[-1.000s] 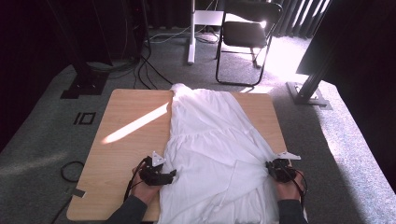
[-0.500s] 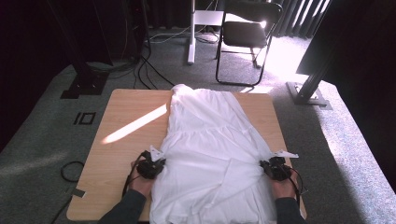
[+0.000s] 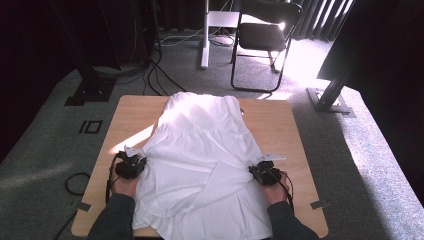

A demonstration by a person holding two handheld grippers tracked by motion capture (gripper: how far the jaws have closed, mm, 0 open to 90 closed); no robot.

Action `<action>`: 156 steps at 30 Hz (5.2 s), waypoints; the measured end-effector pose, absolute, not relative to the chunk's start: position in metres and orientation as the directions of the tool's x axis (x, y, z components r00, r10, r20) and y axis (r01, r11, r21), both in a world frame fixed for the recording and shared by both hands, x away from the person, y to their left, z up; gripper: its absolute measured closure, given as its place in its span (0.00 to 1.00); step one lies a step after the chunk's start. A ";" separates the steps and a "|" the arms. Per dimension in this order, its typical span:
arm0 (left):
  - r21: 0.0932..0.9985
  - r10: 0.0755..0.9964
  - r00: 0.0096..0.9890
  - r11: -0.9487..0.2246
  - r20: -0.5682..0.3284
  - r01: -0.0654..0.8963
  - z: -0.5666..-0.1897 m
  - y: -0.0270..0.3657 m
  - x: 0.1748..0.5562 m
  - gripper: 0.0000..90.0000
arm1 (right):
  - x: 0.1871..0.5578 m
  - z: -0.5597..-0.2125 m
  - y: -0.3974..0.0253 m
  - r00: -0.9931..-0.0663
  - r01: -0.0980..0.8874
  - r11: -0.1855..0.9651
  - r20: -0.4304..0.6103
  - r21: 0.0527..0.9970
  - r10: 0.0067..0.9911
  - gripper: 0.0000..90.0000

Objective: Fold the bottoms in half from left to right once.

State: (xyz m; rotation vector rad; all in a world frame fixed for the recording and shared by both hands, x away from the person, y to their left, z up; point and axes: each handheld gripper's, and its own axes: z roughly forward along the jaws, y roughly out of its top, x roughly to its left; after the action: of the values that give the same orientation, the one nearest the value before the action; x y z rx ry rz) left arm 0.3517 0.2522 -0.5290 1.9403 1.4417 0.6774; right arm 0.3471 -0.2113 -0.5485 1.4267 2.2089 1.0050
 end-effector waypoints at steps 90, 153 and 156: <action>0.673 0.837 0.526 -0.478 0.153 0.565 -0.548 0.180 0.277 0.41 | 0.323 -0.535 -0.229 -0.528 0.601 0.297 0.091 0.742 0.844 0.79; 0.693 0.912 0.401 -0.341 0.082 0.635 -0.529 0.217 0.357 0.96 | 0.461 -0.529 -0.241 -0.367 0.596 0.140 0.113 0.791 0.923 0.95; 0.672 0.909 0.410 -0.347 0.071 0.654 -0.536 0.215 0.356 0.94 | 0.460 -0.546 -0.240 -0.363 0.626 0.164 0.098 0.763 0.926 0.95</action>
State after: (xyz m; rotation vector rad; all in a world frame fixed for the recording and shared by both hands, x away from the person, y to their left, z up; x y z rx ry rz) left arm 0.3555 0.2154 -0.5362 2.1115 1.3231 0.5984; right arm 0.4601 -0.2397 -0.5461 1.4727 2.0562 1.0450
